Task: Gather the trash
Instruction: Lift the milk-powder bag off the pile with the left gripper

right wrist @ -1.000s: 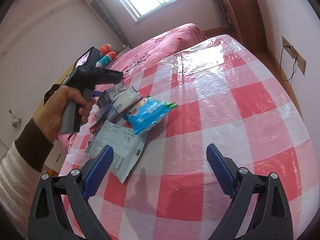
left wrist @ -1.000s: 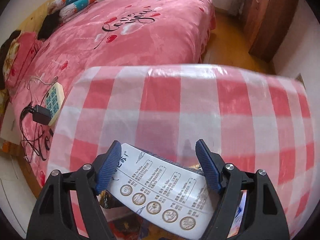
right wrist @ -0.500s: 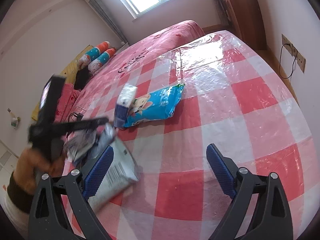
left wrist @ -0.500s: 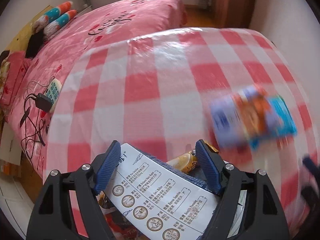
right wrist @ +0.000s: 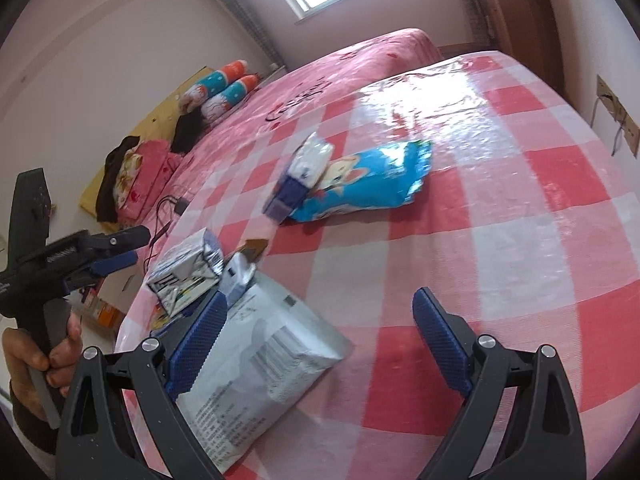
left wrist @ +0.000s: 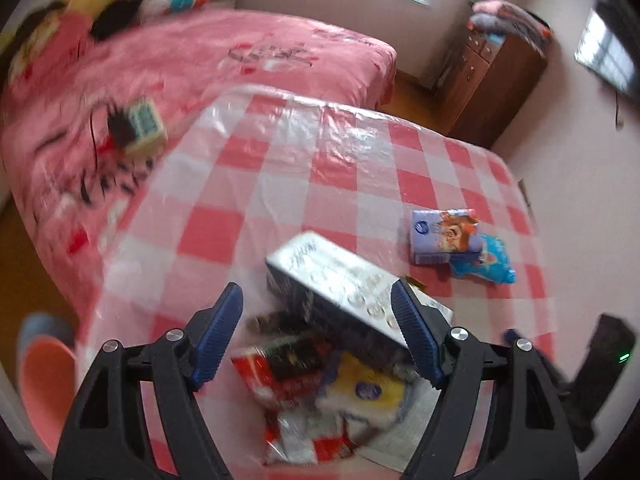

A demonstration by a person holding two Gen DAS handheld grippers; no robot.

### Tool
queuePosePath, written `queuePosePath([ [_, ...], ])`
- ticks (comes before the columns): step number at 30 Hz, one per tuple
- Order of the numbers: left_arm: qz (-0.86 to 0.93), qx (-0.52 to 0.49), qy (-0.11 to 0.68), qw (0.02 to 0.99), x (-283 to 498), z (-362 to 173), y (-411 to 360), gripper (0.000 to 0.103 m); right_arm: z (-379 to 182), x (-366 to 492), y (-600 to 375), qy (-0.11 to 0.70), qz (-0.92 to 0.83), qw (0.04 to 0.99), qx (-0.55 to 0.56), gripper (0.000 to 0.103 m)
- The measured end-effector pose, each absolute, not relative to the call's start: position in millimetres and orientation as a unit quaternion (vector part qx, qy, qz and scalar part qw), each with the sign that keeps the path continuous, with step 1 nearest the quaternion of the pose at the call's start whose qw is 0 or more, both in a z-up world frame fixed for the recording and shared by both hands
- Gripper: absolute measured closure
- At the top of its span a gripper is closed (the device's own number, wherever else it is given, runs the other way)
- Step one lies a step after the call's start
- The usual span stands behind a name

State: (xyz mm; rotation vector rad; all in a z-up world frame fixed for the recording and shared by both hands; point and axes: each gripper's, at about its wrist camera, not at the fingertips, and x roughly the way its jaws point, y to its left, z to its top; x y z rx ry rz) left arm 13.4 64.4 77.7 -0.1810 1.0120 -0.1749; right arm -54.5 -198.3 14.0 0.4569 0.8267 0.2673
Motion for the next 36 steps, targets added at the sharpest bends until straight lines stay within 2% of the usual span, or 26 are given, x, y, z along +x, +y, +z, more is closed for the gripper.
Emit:
queuePosePath([
  [3,-0.094,-0.126,0.513,0.844,17,69,61,0.026,15,-55,-192,0.397,0.129,0.885,0.206,0.01],
  [8,-0.068,-0.128,0.535,0.832,33,60,45,0.026,19,-59,-188,0.39,0.131,0.891,0.192,0.01],
  [18,-0.028,-0.048,0.56,0.827,63,43,3,0.026,14,-66,-184,0.407,0.151,0.883,0.18,0.01],
  [25,-0.002,0.022,0.55,0.835,65,38,-14,0.026,12,-67,-179,0.419,0.159,0.877,0.173,0.01],
  [33,0.001,0.022,0.527,0.85,52,45,-6,0.042,8,-71,-181,0.42,0.17,0.874,0.179,0.01],
  [36,-0.004,0.015,0.523,0.852,48,47,-2,0.043,7,-69,-184,0.418,0.171,0.873,0.185,0.01],
])
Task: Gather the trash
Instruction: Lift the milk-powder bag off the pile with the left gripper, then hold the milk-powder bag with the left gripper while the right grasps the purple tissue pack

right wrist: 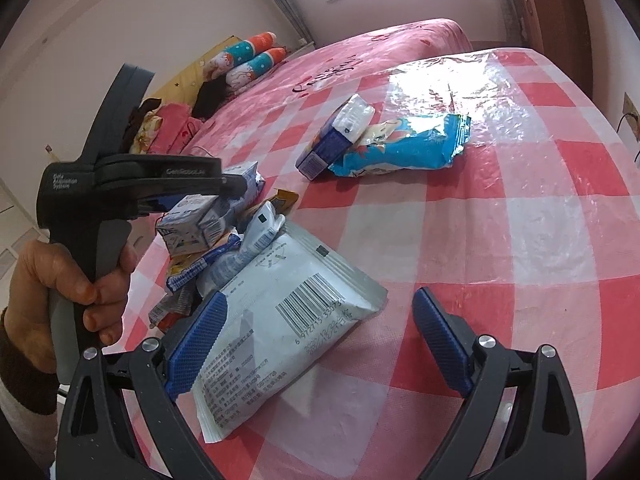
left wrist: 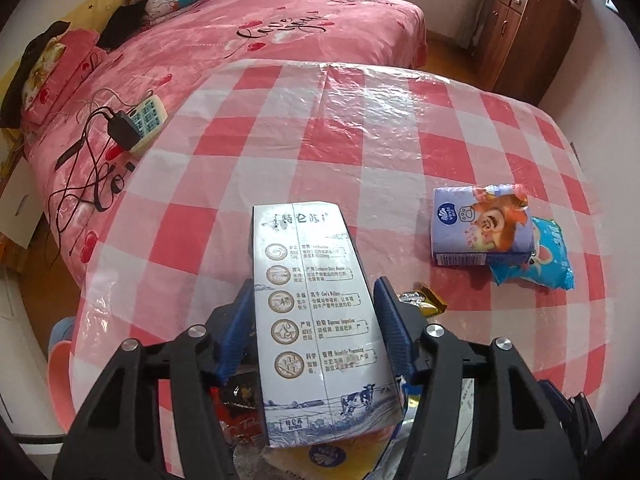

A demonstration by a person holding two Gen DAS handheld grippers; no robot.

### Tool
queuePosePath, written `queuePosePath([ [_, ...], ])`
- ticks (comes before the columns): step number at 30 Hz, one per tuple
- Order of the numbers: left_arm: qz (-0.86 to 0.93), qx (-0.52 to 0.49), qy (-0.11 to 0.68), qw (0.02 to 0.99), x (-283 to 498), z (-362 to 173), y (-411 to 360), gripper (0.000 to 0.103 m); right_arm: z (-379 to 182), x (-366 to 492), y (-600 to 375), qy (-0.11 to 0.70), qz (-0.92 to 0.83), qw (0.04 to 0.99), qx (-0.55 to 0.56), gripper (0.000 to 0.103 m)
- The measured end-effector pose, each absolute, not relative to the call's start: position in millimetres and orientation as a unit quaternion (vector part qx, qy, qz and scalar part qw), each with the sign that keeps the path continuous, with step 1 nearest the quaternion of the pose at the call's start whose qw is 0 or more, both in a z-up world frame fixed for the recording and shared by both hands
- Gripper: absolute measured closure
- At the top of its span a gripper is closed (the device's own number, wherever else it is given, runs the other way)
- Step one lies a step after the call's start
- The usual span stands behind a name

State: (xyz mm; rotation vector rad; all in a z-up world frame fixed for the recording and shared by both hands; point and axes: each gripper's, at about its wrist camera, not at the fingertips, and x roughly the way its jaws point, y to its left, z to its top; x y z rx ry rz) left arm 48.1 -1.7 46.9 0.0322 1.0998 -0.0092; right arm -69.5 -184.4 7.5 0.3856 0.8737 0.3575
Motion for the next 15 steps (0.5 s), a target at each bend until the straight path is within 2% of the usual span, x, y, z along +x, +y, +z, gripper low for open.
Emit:
queuePosePath([
  [15,-0.068,-0.006,0.472,0.879,-12,64,39,0.043,32,-60,-191,0.396,0.137,0.884,0.208,0.01],
])
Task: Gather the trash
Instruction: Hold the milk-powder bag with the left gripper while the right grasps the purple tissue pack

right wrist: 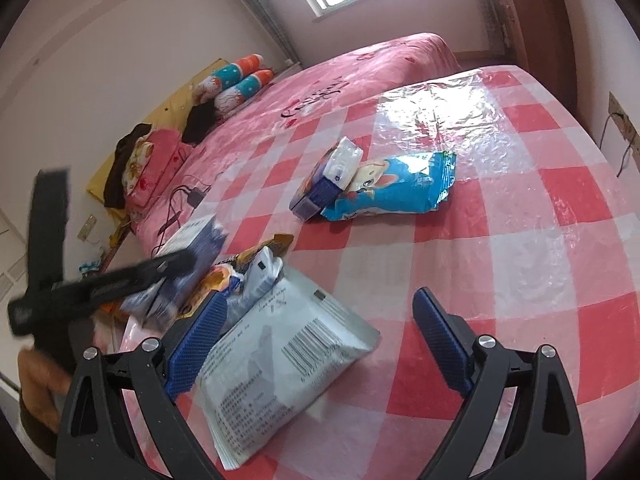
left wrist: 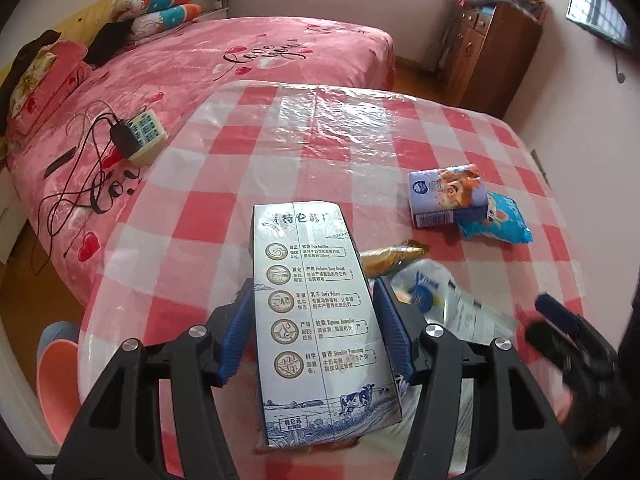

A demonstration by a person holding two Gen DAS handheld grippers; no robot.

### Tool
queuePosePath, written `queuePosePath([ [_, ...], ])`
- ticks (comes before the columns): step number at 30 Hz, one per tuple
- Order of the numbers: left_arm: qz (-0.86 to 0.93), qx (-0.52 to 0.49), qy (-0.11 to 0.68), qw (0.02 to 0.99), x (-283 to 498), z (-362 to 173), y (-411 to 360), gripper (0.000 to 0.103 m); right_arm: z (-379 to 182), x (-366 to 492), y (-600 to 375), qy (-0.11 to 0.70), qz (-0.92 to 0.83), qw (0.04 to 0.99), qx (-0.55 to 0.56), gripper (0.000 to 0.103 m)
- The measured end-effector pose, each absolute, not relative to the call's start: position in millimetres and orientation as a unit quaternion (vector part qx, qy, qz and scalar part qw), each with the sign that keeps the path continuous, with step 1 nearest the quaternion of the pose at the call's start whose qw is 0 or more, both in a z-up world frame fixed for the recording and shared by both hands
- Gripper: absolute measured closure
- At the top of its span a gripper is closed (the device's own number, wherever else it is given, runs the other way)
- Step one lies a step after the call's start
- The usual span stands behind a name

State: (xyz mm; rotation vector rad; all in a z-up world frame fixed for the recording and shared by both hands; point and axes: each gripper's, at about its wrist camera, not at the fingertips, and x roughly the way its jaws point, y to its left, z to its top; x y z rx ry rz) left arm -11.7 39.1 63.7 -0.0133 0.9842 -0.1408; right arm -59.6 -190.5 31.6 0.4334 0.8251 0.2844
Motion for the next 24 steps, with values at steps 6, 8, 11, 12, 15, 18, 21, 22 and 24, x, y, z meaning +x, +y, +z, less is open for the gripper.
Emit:
queuePosePath([
  [6,-0.078,-0.034,0.46,0.884,-24,66,77,0.043,46,-42,-167,0.397,0.133,0.896,0.148,0.01],
  [8,-0.08,-0.039,0.458,0.885,-28,64,88,0.043,52,-29,-162,0.397,0.129,0.899,0.132,0.01],
  [11,-0.086,-0.049,0.458,0.883,-32,60,102,0.043,55,-7,-159,0.395,0.129,0.901,0.124,0.01],
  [12,-0.088,-0.053,0.459,0.883,-34,59,107,0.043,54,0,-161,0.397,0.129,0.9,0.127,0.01],
  [15,-0.086,-0.053,0.458,0.883,-40,53,119,0.043,53,21,-166,0.401,0.129,0.898,0.132,0.01],
  [18,-0.086,-0.054,0.463,0.881,-42,47,128,0.043,49,42,-168,0.412,0.121,0.894,0.126,0.01],
  [21,-0.089,-0.058,0.464,0.879,-44,43,135,0.043,42,58,-169,0.425,0.122,0.888,0.128,0.02],
  [22,-0.09,-0.059,0.464,0.879,-44,42,137,0.043,40,62,-169,0.429,0.119,0.887,0.126,0.022],
  [24,-0.093,-0.061,0.464,0.879,-43,40,140,0.043,35,71,-166,0.44,0.111,0.884,0.114,0.028],
])
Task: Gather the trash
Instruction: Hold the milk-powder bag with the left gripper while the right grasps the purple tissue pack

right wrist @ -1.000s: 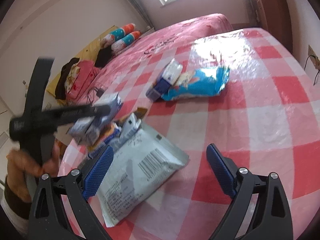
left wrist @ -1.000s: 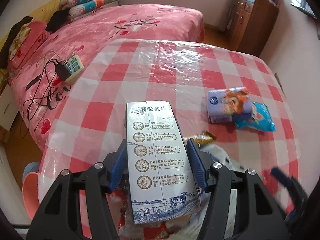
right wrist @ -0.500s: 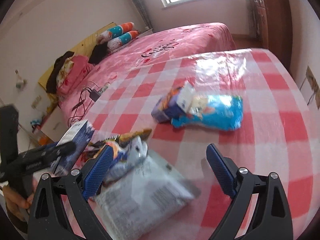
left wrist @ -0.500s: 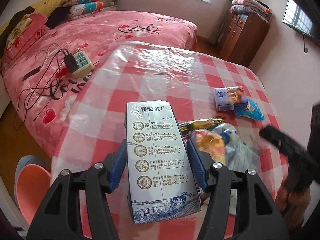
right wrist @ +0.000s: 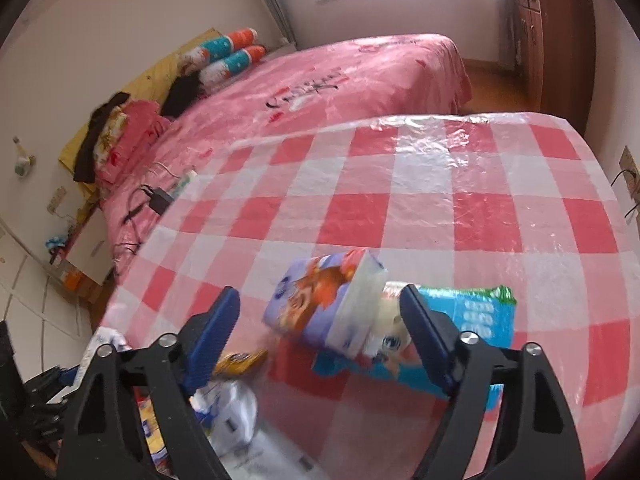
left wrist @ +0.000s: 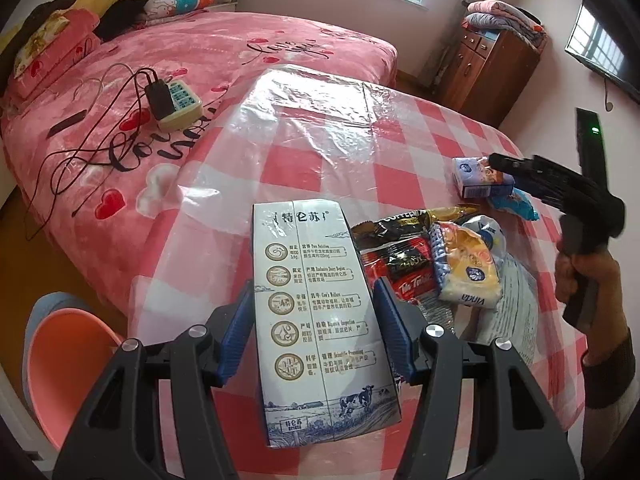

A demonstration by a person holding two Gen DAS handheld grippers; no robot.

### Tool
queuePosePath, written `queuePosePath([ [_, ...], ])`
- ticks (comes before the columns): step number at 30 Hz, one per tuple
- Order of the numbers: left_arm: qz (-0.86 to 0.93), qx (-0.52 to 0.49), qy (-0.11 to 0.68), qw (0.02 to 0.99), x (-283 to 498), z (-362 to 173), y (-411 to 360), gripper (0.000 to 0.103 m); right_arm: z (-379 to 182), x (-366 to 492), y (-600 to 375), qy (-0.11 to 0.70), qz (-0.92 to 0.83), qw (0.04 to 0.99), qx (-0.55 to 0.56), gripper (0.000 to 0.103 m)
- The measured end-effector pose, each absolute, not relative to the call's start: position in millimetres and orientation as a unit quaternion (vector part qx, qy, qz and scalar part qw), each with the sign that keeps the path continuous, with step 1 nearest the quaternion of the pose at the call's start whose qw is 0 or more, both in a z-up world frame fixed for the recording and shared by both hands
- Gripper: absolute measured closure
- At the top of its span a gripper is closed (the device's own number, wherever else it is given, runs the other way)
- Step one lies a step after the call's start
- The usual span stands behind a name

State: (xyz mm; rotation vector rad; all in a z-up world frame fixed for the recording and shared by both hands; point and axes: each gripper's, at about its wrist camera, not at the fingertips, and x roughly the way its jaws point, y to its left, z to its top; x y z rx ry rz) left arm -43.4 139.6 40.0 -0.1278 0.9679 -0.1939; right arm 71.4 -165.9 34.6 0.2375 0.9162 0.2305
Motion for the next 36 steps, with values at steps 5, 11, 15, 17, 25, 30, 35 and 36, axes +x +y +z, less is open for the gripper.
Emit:
queuePosePath([
  [5,-0.102,-0.069,0.464,0.877,-45,36,144,0.043,29,75,-152,0.438,0.088,0.893,0.058,0.045],
  [11,-0.11,-0.074,0.464,0.876,-46,33,144,0.043,32,60,-138,0.422,0.091,0.902,0.022,0.052],
  [15,-0.11,-0.074,0.462,0.877,-49,32,146,0.043,33,47,-131,0.431,0.109,0.895,0.022,0.054],
  [17,-0.112,-0.075,0.461,0.877,-51,32,148,0.043,31,38,-132,0.451,0.125,0.882,0.048,0.054],
  [25,-0.119,-0.076,0.465,0.874,-56,27,147,0.043,35,9,-127,0.456,0.113,0.882,0.031,0.044],
  [30,-0.119,-0.077,0.461,0.876,-57,28,148,0.043,39,14,-112,0.428,0.108,0.897,-0.032,0.04],
  [35,-0.119,-0.077,0.46,0.876,-57,29,148,0.043,24,32,-99,0.429,0.113,0.893,-0.07,0.04],
  [36,-0.119,-0.078,0.46,0.877,-57,29,148,0.043,21,35,-98,0.433,0.115,0.891,-0.069,0.04],
])
